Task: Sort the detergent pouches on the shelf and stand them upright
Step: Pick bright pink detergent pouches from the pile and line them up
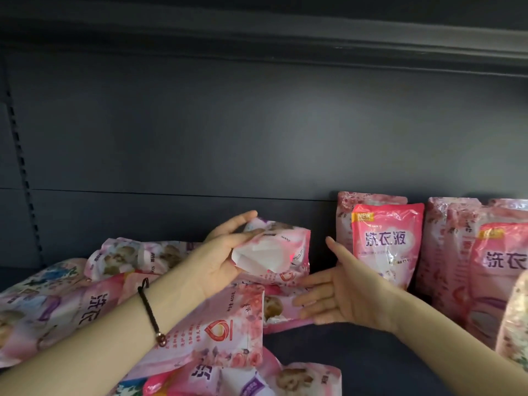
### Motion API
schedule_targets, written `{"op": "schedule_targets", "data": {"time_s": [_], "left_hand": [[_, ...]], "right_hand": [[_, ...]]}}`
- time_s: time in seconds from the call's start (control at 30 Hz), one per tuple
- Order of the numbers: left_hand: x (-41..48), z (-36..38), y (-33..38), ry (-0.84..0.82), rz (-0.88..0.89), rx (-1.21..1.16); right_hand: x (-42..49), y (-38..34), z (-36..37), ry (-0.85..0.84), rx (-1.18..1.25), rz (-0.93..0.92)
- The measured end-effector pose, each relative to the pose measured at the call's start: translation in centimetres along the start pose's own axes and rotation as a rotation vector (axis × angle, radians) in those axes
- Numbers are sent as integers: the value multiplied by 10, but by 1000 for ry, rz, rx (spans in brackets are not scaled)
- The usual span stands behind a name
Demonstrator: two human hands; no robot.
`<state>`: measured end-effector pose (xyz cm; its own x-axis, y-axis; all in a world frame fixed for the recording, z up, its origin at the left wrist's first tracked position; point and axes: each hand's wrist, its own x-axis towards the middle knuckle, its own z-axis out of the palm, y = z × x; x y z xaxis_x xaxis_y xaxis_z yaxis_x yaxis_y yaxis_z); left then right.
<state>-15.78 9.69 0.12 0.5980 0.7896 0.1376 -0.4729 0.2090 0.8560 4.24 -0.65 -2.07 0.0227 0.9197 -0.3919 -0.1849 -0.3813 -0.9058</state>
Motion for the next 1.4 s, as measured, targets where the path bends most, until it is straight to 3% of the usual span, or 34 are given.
{"op": "schedule_targets", "data": {"time_s": [0.1, 0.17, 0.37, 0.57, 0.73, 1.07, 1.23, 1.4], "left_hand": [[-12, 2, -8, -165, 38, 71], [-18, 1, -12, -244, 40, 173], [-16, 8, -14, -148, 1, 279], [0, 30, -16, -184, -235, 224], [13, 51, -28, -1, -37, 266], [-4, 106, -46, -67, 269, 356], [-22, 151, -66, -61, 322, 328], [-40, 204, -107, -116, 234, 113]], "right_hand": [[11, -4, 18, -175, 351, -29], [13, -12, 26, -199, 442, -57], [16, -18, 30, 58, 473, -177], [3, -18, 17, 155, 366, -536], [-20, -11, 3, 99, 151, -755], [-76, -3, -51, 145, 148, -903], [-112, 6, -75, 271, 116, -995], [-146, 27, -108, 402, 102, -1089]]}}
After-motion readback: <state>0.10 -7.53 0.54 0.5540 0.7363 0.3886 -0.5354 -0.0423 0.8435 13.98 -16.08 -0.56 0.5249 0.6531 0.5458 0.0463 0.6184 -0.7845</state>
